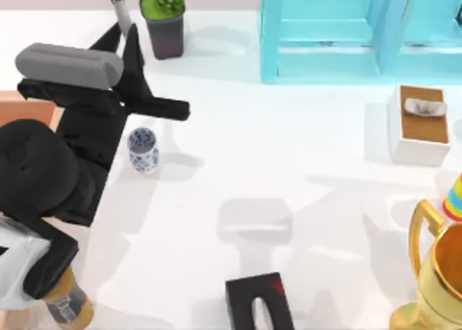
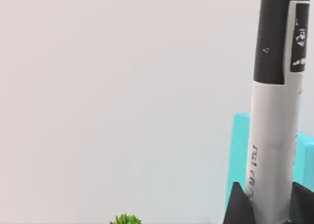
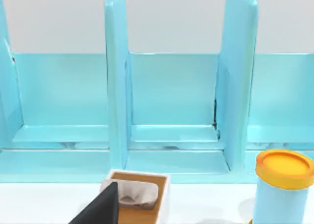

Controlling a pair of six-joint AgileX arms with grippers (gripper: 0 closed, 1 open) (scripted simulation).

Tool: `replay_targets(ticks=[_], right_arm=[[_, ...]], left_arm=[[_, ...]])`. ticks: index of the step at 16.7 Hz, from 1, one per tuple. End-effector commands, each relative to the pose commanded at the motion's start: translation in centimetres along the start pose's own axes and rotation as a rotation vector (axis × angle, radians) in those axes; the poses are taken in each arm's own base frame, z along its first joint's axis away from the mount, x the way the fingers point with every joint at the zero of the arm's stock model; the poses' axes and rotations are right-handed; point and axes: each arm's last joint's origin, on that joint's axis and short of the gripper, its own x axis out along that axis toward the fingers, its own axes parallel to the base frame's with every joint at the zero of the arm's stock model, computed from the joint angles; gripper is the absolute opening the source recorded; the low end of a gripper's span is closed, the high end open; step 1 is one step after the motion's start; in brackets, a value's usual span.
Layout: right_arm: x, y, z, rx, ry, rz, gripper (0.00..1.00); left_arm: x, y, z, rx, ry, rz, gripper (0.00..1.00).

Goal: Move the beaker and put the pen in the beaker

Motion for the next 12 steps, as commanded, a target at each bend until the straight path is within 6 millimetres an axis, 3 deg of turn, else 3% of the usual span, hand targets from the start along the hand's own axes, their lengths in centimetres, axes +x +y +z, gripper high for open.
replay_targets(ticks=[4, 8, 12], right_arm=[[0.0, 0.0, 0.0, 0.0, 0.0, 0.0, 1.0], [0.0, 0.0, 0.0, 0.0, 0.0, 0.0, 1.0], [0.0, 0.0, 0.0, 0.0, 0.0, 0.0, 1.0]], left_arm=[[0.2, 1.6, -2.8, 0.059, 0.104, 0.038, 0.0], [0.2, 1.6, -2.9, 0.061, 0.108, 0.039, 0.0], [0.2, 1.6, -2.9, 0.061, 0.108, 0.039, 0.3]])
